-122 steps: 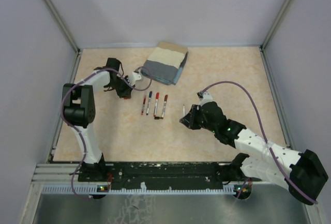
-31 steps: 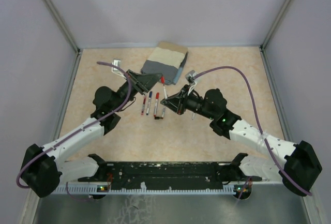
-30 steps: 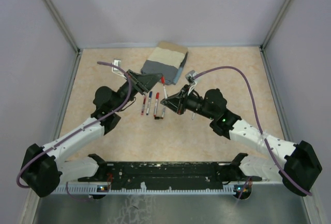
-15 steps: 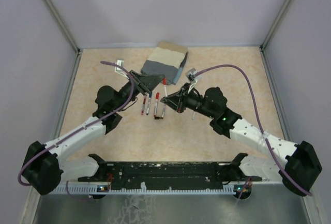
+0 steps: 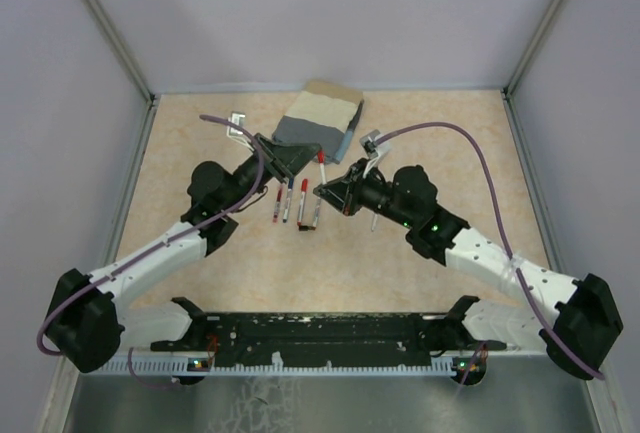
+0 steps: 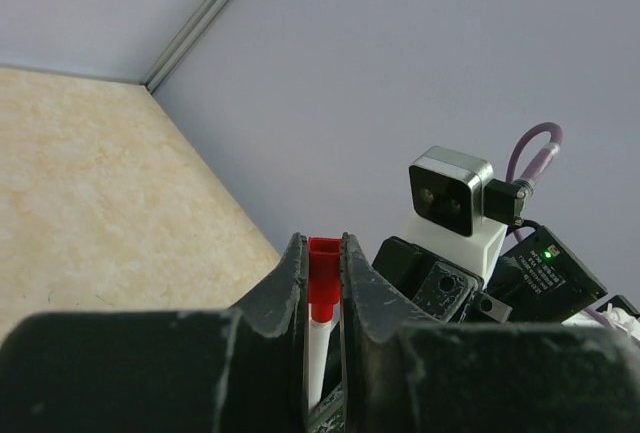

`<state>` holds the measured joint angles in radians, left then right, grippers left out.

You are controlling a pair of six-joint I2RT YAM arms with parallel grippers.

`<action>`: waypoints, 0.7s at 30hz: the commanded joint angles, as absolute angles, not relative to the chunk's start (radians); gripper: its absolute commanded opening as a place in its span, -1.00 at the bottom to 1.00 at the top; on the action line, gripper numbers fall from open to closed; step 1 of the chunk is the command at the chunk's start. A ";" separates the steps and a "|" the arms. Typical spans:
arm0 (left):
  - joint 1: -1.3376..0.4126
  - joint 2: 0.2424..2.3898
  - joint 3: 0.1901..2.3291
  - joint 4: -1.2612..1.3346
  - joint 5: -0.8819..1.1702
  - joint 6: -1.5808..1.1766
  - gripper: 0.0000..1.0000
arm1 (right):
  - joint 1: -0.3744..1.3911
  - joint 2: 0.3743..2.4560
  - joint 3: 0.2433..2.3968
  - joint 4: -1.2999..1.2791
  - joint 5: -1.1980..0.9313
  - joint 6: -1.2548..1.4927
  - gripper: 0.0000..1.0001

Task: Insert the pens into the pen caps
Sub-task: Insert the pen cap onto the pen.

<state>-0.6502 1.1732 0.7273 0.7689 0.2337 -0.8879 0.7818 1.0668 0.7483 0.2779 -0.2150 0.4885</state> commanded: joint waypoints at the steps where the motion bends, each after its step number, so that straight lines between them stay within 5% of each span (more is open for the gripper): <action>1: -0.670 1.173 0.766 0.752 0.309 -0.860 -1.00 | 0.773 1.040 0.848 0.261 -0.092 0.457 -1.00; 9: -0.678 1.191 0.780 0.749 0.380 -0.848 -0.85 | 0.772 1.041 0.885 0.236 -0.048 0.440 -1.00; 21: -0.678 1.171 0.777 0.773 0.384 -0.820 -0.06 | 0.773 1.028 0.879 0.205 -0.096 0.403 -1.00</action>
